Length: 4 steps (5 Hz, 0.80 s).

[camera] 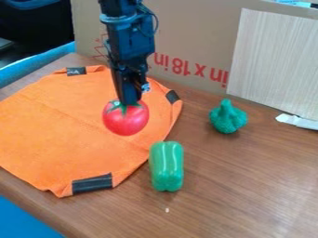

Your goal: Move the red object to the top right edge of the cloth

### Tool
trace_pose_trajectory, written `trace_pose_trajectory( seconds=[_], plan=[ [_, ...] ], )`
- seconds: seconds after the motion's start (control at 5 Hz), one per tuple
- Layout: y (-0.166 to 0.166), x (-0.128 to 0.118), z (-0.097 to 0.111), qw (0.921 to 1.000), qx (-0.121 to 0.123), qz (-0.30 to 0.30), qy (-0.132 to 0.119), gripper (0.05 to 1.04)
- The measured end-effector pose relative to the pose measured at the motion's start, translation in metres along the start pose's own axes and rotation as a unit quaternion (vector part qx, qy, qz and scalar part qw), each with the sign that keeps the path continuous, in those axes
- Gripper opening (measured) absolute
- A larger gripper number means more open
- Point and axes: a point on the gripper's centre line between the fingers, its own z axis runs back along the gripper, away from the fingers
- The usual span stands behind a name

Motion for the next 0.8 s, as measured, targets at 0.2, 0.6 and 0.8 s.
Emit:
trace_pose_trajectory(
  seconds=[0.2,0.6,0.8],
  plan=[
    [0.019,0.015,-0.01,0.999,0.014,0.043,-0.004,0.054],
    [0.05,0.043,-0.015,0.9953,0.014,0.094,-0.014,0.054],
    [0.059,0.057,-0.018,0.9938,0.012,0.109,-0.019,0.054]
  ],
)
